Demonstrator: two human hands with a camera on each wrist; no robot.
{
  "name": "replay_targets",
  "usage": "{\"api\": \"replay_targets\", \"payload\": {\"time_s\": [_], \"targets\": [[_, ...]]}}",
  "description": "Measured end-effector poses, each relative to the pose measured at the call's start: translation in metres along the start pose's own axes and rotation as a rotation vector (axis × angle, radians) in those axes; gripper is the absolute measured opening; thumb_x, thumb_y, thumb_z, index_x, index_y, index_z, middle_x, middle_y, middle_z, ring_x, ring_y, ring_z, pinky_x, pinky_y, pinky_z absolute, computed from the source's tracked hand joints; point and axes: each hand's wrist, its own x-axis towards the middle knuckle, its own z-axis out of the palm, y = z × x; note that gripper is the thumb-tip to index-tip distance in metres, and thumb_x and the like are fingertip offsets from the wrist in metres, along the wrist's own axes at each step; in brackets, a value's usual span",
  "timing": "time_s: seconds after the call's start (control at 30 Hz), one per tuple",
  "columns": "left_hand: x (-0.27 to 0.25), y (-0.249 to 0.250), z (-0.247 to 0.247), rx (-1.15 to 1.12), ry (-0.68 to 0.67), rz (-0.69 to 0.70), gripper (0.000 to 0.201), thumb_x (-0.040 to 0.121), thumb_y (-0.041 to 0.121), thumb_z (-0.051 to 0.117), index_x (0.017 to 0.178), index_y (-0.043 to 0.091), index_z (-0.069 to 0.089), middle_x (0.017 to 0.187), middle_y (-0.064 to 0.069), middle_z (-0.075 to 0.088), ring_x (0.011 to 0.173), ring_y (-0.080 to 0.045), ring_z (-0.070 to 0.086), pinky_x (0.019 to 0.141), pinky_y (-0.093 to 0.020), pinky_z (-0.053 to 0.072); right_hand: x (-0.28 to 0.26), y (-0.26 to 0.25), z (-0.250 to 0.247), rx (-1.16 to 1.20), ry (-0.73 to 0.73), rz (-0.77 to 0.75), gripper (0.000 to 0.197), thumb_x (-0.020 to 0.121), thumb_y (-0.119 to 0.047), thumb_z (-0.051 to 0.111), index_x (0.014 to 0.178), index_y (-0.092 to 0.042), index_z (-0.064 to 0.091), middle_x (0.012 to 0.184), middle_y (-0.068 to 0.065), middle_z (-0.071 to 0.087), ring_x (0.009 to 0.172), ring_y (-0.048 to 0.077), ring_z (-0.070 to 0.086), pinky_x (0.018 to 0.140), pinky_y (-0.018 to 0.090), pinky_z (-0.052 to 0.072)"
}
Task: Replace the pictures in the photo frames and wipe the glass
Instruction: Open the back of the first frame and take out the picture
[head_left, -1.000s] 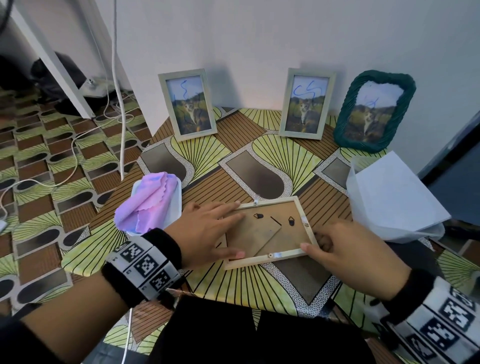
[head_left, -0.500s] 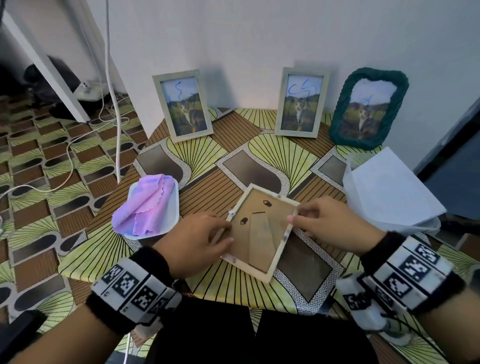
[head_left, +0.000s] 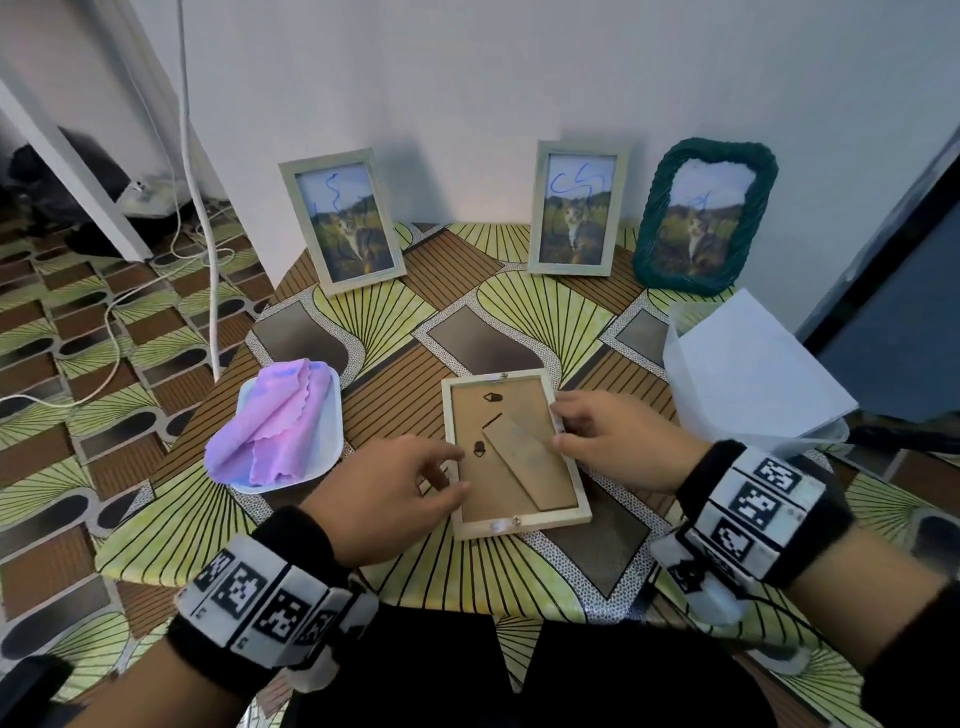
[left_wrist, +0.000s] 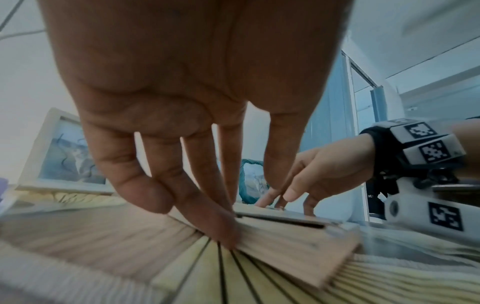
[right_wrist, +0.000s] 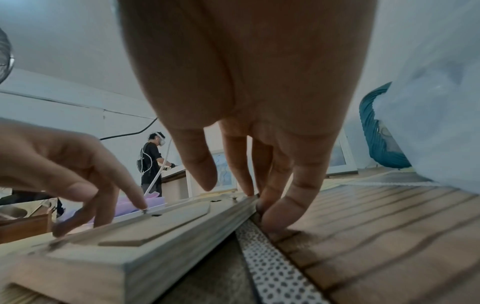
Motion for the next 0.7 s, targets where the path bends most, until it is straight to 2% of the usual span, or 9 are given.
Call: {"api": "replay_targets", "payload": {"time_s": [0.1, 0.17, 0.2, 0.27, 0.33, 0.4, 0.47, 0.57, 0.7], "targets": [[0.009, 0.003, -0.008, 0.066, -0.022, 0.053, 0.040, 0.087, 0.056, 0.058, 0.123, 0.037, 0.060, 0.080, 0.018, 0.062, 0.078, 0.002, 0.058, 0.077, -0.028, 0.053, -0.009, 0.000, 0.002, -0.046, -0.020, -0.038, 0.025, 0.096, -0.029, 0.051, 0.102, -0.011, 0.068, 0.115, -0.001, 0.061, 0.100, 0.015, 0.058, 0.091, 0.040, 0.049], [0.015, 0.007, -0.011, 0.146, -0.007, 0.126, 0.041, 0.087, 0.051, 0.062, 0.124, 0.036, 0.059, 0.083, 0.018, 0.057, 0.084, -0.002, 0.058, 0.077, -0.028, 0.049, -0.015, 0.001, 0.004, -0.073, -0.028, -0.053, 0.029, 0.097, -0.034, 0.050, 0.108, -0.014, 0.069, 0.121, -0.004, 0.060, 0.104, 0.012, 0.057, 0.093, 0.036, 0.048], [0.019, 0.009, -0.011, 0.196, -0.003, 0.177, 0.044, 0.086, 0.049, 0.063, 0.128, 0.036, 0.056, 0.092, 0.019, 0.053, 0.095, -0.006, 0.056, 0.081, -0.027, 0.046, -0.018, 0.002, 0.005, -0.083, -0.028, -0.059, 0.031, 0.097, -0.035, 0.050, 0.111, -0.015, 0.069, 0.123, -0.003, 0.060, 0.107, 0.013, 0.056, 0.094, 0.036, 0.047], [0.027, 0.013, -0.008, 0.297, -0.037, 0.286, 0.058, 0.086, 0.048, 0.064, 0.140, 0.037, 0.044, 0.123, 0.010, 0.046, 0.120, -0.013, 0.042, 0.098, -0.030, 0.040, -0.021, 0.002, 0.006, -0.094, -0.013, -0.062, 0.033, 0.096, -0.035, 0.051, 0.114, -0.014, 0.068, 0.126, -0.001, 0.060, 0.113, 0.015, 0.055, 0.098, 0.038, 0.046], [0.034, 0.015, -0.004, 0.408, -0.140, 0.370, 0.070, 0.089, 0.051, 0.059, 0.150, 0.037, 0.027, 0.155, 0.004, 0.026, 0.143, -0.017, 0.020, 0.115, -0.037, 0.029, -0.022, 0.003, 0.007, -0.086, 0.022, -0.071, 0.032, 0.095, -0.032, 0.053, 0.119, -0.014, 0.066, 0.134, -0.001, 0.056, 0.121, 0.014, 0.052, 0.102, 0.035, 0.043], [0.038, 0.015, -0.001, 0.488, -0.247, 0.400, 0.075, 0.094, 0.051, 0.052, 0.154, 0.039, 0.009, 0.164, 0.006, 0.005, 0.151, -0.014, 0.000, 0.120, -0.043, 0.020, -0.023, 0.005, 0.009, -0.080, 0.023, -0.080, 0.047, 0.094, -0.032, 0.056, 0.139, -0.015, 0.052, 0.152, -0.002, 0.040, 0.138, 0.012, 0.039, 0.111, 0.030, 0.035], [0.040, 0.013, 0.002, 0.500, -0.303, 0.415, 0.072, 0.098, 0.047, 0.044, 0.154, 0.041, 0.000, 0.165, 0.008, -0.001, 0.151, -0.012, -0.004, 0.120, -0.046, 0.018, -0.025, 0.009, 0.009, -0.116, -0.015, -0.084, 0.071, 0.094, -0.035, 0.057, 0.155, -0.019, 0.024, 0.164, -0.005, 0.015, 0.149, 0.009, 0.016, 0.121, 0.027, 0.020], [0.039, 0.012, 0.005, 0.485, -0.292, 0.440, 0.067, 0.099, 0.045, 0.039, 0.155, 0.040, 0.002, 0.165, 0.006, 0.000, 0.151, -0.013, -0.003, 0.121, -0.044, 0.016, -0.025, 0.011, 0.010, -0.155, -0.114, -0.073, 0.075, 0.099, -0.033, 0.050, 0.158, -0.023, 0.005, 0.165, -0.008, -0.003, 0.151, 0.009, 0.000, 0.123, 0.028, 0.008], [0.037, 0.014, 0.009, 0.401, -0.251, 0.443, 0.068, 0.094, 0.044, 0.047, 0.152, 0.035, 0.014, 0.165, 0.001, 0.009, 0.151, -0.013, 0.009, 0.119, -0.034, 0.026, -0.026, 0.010, 0.012, -0.216, -0.241, -0.020, 0.068, 0.105, -0.033, 0.035, 0.157, -0.019, -0.006, 0.163, -0.006, -0.018, 0.151, 0.009, -0.008, 0.124, 0.037, 0.009]]}}
